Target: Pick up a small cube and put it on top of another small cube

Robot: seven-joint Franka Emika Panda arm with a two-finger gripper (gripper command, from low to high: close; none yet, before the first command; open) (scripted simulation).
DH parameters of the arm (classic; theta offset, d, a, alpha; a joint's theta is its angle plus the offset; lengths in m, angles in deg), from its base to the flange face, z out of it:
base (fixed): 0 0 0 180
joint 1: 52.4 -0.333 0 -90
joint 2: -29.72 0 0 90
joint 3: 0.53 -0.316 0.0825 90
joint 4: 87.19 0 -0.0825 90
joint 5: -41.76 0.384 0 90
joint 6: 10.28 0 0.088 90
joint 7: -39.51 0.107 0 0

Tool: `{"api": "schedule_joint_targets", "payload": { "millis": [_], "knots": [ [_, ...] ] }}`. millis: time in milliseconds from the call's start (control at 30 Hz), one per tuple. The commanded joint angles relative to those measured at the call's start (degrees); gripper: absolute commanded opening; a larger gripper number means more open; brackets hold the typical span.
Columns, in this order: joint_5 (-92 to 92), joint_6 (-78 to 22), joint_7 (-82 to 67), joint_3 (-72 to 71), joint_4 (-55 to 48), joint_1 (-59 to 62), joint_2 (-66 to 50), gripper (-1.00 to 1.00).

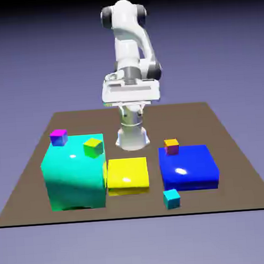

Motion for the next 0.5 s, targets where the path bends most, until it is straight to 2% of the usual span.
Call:
{"api": "schedule_joint_targets", "payload": {
  "millis": [0, 467],
  "knots": [
    [0.9, -1.0, 2.0, -1.2, -1.1, 1.1, -2.1, 0.00],
    [14.1, -15.7, 30.7, -18.5, -15.9, 16.1, -31.1, 0.00]
  ]
}}
